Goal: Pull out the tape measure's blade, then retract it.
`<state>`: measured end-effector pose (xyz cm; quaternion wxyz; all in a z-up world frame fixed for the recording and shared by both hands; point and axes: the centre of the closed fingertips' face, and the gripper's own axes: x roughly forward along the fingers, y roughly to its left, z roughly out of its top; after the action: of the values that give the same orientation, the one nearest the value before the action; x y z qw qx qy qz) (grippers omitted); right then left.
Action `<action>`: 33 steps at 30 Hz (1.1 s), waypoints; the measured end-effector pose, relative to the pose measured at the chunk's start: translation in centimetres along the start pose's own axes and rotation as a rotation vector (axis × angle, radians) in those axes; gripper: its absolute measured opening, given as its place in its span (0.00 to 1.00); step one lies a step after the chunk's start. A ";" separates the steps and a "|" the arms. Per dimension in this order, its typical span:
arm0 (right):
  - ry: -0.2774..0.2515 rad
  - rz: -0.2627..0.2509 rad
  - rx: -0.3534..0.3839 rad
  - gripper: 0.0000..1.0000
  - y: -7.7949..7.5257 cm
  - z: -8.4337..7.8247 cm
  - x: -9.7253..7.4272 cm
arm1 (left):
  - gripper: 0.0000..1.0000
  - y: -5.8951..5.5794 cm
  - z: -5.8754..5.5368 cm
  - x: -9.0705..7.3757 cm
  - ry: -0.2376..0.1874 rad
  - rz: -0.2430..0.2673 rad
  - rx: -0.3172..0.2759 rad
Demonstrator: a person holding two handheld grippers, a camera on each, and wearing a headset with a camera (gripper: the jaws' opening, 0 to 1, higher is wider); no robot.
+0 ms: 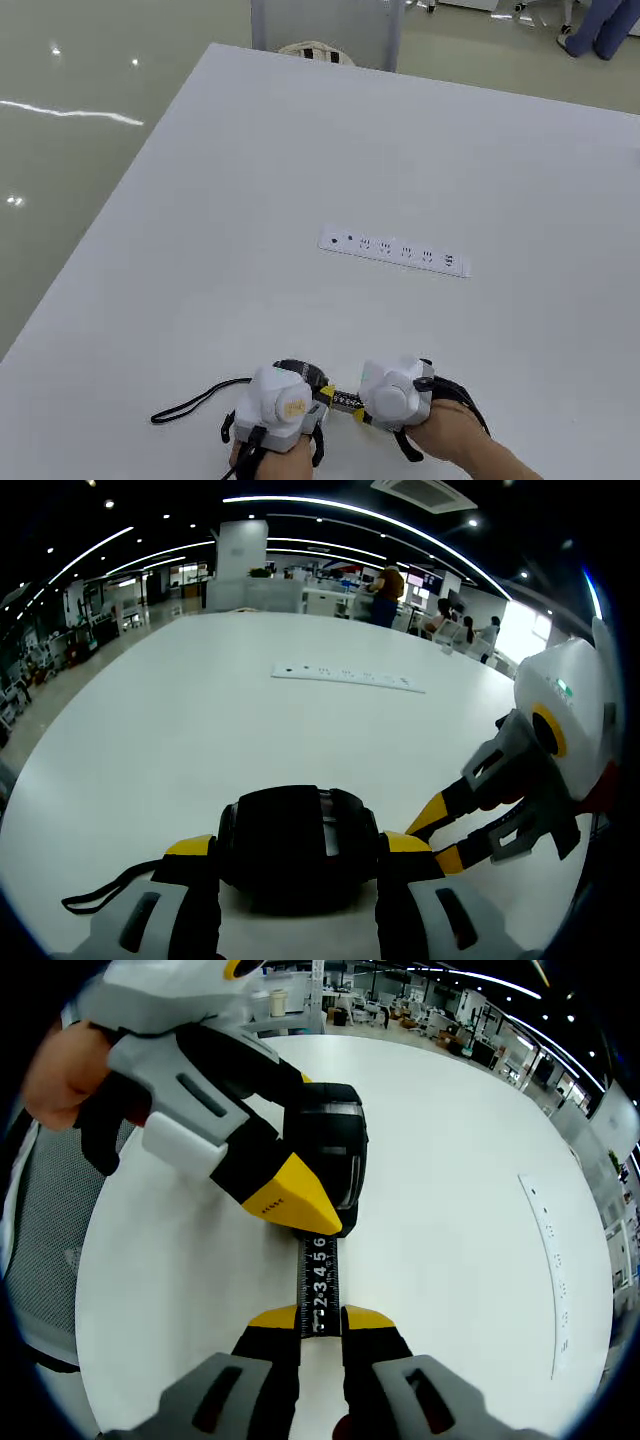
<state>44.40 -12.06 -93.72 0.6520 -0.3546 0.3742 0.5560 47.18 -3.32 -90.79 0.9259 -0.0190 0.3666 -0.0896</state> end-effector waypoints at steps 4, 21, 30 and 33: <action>-0.002 0.002 0.000 0.15 0.0 0.3 0.2 | 0.59 0.0 0.1 -0.1 -0.002 0.000 0.000; 0.000 0.011 -0.010 0.15 0.1 1.4 0.7 | 0.59 0.0 0.0 -0.1 -0.001 -0.003 0.001; -0.006 0.015 -0.006 0.15 0.1 1.9 1.0 | 0.59 0.0 0.0 -0.1 -0.001 -0.006 0.004; -0.008 0.019 -0.002 0.15 0.2 2.1 1.1 | 0.59 0.0 0.0 0.0 0.000 -0.007 0.005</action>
<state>44.55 -9.69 -93.77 0.6480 -0.3496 0.3741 0.5639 47.18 -3.35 -90.72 0.9256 -0.0180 0.3662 -0.0939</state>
